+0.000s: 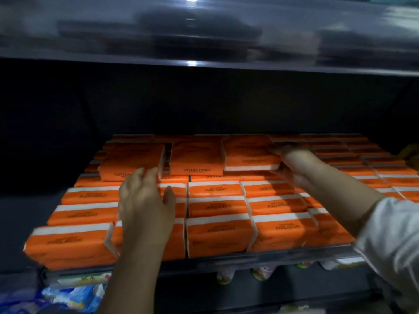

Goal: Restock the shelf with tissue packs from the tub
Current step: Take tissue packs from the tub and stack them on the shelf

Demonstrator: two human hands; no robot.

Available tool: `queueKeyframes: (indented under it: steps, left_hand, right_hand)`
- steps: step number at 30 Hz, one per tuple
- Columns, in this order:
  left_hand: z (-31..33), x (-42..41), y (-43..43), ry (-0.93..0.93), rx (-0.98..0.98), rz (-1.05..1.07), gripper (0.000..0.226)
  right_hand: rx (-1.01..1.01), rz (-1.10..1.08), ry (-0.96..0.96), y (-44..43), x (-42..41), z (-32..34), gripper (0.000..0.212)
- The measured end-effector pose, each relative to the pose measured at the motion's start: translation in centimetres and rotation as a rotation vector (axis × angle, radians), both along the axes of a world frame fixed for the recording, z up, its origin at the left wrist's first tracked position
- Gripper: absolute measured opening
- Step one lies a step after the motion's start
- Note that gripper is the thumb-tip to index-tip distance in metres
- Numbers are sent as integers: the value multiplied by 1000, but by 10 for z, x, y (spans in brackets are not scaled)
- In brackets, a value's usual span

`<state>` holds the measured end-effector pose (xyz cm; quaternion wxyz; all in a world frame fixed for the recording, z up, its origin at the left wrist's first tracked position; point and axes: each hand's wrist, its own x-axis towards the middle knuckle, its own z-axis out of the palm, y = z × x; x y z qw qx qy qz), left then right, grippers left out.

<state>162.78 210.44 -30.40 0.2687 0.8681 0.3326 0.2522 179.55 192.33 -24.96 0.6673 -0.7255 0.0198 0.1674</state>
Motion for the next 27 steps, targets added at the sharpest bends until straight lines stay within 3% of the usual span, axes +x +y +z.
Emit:
queueKeyframes:
  steps: [5,15,20,23,27]
  left_hand:
    - [2,6,11,32,-75,30,52]
    - [-10,14,15,42,45,-64,51]
    - [-7,12,15,65,71,-66,52]
    - [-1,14,8,37,118,-73,46]
    - [11,20,-36,-159,257,-244,34]
  right_hand:
    - [-85,7,-25,3,12,-11,8]
    - [-272,168,-138,7,9,-19,27]
    - [-309,92,-189,1,7,-27,30]
    - [-377,6,-335,-7,6,-26,42]
    - [-497,-33,-583,-52,-19,-25,34]
